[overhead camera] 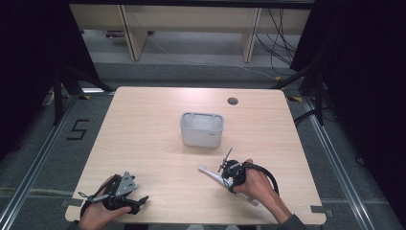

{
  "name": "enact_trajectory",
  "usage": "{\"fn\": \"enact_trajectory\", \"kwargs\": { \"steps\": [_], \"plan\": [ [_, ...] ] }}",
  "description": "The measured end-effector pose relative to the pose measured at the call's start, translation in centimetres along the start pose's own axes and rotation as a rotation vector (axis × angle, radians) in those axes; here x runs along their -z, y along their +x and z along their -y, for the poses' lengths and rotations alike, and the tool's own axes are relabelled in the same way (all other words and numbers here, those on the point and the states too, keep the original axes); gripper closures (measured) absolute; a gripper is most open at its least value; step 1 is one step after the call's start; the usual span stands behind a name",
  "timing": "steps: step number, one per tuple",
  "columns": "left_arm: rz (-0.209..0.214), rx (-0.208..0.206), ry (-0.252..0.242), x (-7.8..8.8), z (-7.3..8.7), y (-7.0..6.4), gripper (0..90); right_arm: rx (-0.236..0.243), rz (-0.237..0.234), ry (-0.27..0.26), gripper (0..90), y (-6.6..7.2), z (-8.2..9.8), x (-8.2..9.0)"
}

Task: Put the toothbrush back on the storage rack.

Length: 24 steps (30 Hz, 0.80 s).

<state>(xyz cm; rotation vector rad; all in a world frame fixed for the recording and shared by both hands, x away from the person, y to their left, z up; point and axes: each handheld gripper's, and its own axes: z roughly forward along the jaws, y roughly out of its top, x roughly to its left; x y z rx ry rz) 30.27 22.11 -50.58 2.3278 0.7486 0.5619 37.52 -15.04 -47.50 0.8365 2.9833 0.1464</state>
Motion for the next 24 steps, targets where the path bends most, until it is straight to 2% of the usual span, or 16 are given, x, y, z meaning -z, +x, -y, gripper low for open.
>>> {"fn": "enact_trajectory", "kwargs": {
  "steps": [1,2,3,4,8,9,12,14,18,19,20,22,24],
  "plan": [
    [0.002,-0.001,0.001,-0.01,-0.01,-0.01,16.2,0.02,0.003,0.0,66.0,-0.14,-0.04,-0.15],
    [0.001,0.001,0.003,-0.03,0.02,-0.04,16.2,0.0,0.004,0.016,66.1,0.15,-0.21,-0.03],
    [0.0,0.003,0.004,-0.05,0.03,-0.04,16.2,0.0,0.004,0.016,66.1,0.15,-0.21,-0.03],
    [0.0,0.001,0.003,-0.04,0.02,-0.02,16.2,0.031,0.001,0.019,66.1,-0.14,-0.26,-0.12],
    [0.002,0.001,0.004,-0.04,0.02,-0.02,16.2,0.03,0.01,0.031,66.2,-0.17,-0.33,-0.14],
    [0.003,0.003,0.004,-0.07,0.03,-0.01,16.2,0.045,0.005,0.026,66.2,-0.29,-0.35,-0.19],
    [0.001,0.007,0.003,-0.04,0.0,-0.09,16.2,0.029,0.002,0.035,66.2,-0.26,-0.39,-0.13],
    [0.002,0.002,0.006,-0.06,0.01,-0.05,16.2,0.041,-0.004,0.059,66.2,-0.27,-0.58,-0.03],
    [-0.001,-0.006,0.003,0.01,-0.03,0.05,16.2,0.039,-0.007,0.062,66.2,-0.32,-0.67,-0.13],
    [0.004,0.003,0.002,-0.07,0.01,0.01,16.2,0.052,-0.003,0.06,66.3,-0.3,-0.72,-0.13],
    [0.003,-0.004,0.01,-0.06,0.02,0.07,16.2,0.057,-0.006,0.058,66.3,-0.37,-0.72,-0.14],
    [0.004,0.002,0.001,-0.06,0.0,0.0,16.2,0.038,0.0,0.058,66.3,-0.27,-0.68,-0.12],
    [0.004,-0.004,0.008,-0.02,0.0,0.07,16.2,0.042,0.0,0.049,66.3,-0.32,-0.56,-0.15]
  ]
}}
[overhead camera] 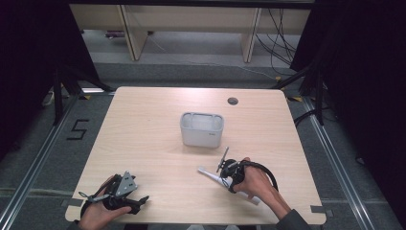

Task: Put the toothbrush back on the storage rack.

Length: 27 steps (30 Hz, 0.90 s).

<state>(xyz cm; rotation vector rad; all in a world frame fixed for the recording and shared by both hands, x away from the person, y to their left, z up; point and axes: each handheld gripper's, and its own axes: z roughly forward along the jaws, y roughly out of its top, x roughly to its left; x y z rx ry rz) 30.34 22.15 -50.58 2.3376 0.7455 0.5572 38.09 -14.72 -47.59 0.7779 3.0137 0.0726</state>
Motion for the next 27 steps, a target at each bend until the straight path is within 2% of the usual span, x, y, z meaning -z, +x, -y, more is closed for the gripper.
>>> {"fn": "enact_trajectory", "kwargs": {
  "steps": [7,9,10,13,14,17,18,19,20,22,24,26,27],
  "plan": [
    [0.0,0.003,-0.001,-0.1,0.0,0.0,16.3,0.01,0.006,-0.039,66.4,0.0,0.5,0.0],
    [-0.002,0.002,-0.002,0.0,0.0,0.0,16.2,-0.021,-0.009,-0.054,66.4,0.3,0.6,0.2],
    [-0.001,0.001,-0.003,0.0,0.0,0.0,16.2,-0.005,0.005,-0.067,66.4,0.3,0.8,0.2],
    [-0.002,0.001,0.0,0.0,0.0,0.0,16.2,0.006,-0.006,-0.087,66.4,0.4,1.0,0.4],
    [-0.003,0.0,-0.004,0.0,0.0,0.0,16.2,0.004,0.011,-0.095,66.4,0.4,1.1,0.5],
    [-0.001,0.002,-0.003,0.0,0.0,0.0,16.2,-0.001,0.012,-0.112,66.4,0.5,1.3,0.8],
    [-0.002,0.001,0.0,0.0,0.0,0.0,16.2,-0.004,-0.002,-0.145,66.5,0.5,1.6,1.1],
    [-0.003,-0.001,0.001,0.0,0.0,0.0,16.2,-0.004,-0.002,-0.145,66.5,0.5,1.6,1.1],
    [-0.003,0.002,-0.002,0.0,0.0,0.0,16.2,-0.034,-0.003,-0.144,66.5,0.7,1.8,1.3],
    [-0.003,0.0,-0.003,0.0,0.0,0.0,16.2,-0.011,0.004,-0.184,66.5,0.5,2.1,1.7],
    [-0.002,0.002,0.0,0.0,0.0,0.0,16.2,-0.014,0.001,-0.197,66.5,0.4,2.3,2.0],
    [-0.003,0.0,-0.003,0.0,0.0,0.0,16.2,-0.033,0.023,-0.269,66.5,0.3,2.8,2.7],
    [-0.003,0.0,-0.003,0.0,0.0,0.0,16.2,-0.033,0.023,-0.269,66.5,0.3,2.8,2.7]
  ]
}}
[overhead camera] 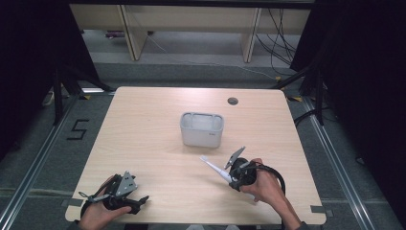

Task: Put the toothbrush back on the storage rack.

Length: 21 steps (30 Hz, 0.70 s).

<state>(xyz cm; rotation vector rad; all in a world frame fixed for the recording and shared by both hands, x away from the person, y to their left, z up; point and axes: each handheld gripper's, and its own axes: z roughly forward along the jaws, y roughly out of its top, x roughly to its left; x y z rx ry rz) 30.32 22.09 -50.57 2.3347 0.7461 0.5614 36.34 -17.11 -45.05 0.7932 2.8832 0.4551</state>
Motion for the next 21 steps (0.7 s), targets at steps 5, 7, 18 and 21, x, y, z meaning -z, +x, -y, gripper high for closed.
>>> {"fn": "enact_trajectory", "kwargs": {
  "steps": [5,7,18,21],
  "plan": [
    [0.0,0.001,0.001,0.0,0.0,0.0,16.2,-0.031,0.011,-0.144,66.5,-0.3,0.5,1.8],
    [0.0,0.002,0.003,-0.1,0.0,0.0,16.2,-0.032,0.003,-0.172,66.5,-0.4,0.6,2.1],
    [0.0,0.002,0.003,0.0,0.0,0.0,16.2,-0.066,0.016,-0.474,66.5,-1.4,0.5,4.4],
    [-0.004,-0.001,0.0,0.0,0.0,0.0,16.2,-0.081,0.029,-0.508,66.5,-1.7,0.5,4.7]
  ]
}}
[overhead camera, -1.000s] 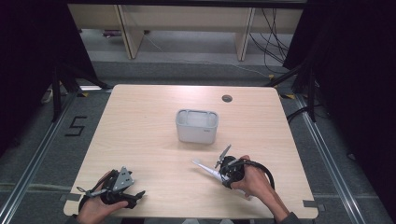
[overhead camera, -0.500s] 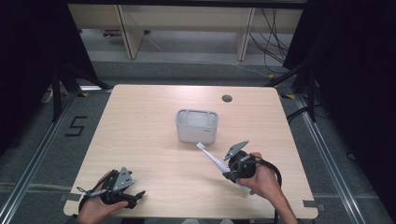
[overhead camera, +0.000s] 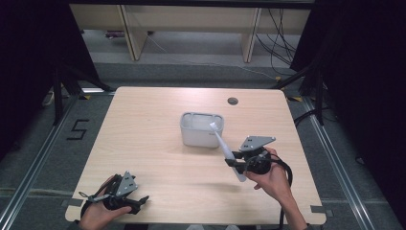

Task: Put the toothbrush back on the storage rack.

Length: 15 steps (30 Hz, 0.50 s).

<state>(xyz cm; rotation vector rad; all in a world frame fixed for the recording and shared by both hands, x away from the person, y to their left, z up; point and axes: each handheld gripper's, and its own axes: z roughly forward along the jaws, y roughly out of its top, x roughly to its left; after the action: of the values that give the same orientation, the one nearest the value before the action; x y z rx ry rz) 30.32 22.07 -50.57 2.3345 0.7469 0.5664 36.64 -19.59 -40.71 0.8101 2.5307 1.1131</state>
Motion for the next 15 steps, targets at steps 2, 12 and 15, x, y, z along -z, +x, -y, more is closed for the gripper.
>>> {"fn": "enact_trajectory", "kwargs": {
  "steps": [2,12,15],
  "plan": [
    [0.002,0.001,-0.001,0.0,0.0,0.0,16.2,-0.01,0.005,-0.043,66.5,-0.3,-0.2,0.2],
    [0.001,0.001,-0.006,0.0,0.0,0.1,16.2,-0.056,0.026,-0.146,66.5,-1.7,-0.9,0.7],
    [0.0,0.001,-0.002,0.0,0.0,0.1,16.2,-0.06,0.036,-0.174,66.5,-2.2,-1.2,0.8]
  ]
}}
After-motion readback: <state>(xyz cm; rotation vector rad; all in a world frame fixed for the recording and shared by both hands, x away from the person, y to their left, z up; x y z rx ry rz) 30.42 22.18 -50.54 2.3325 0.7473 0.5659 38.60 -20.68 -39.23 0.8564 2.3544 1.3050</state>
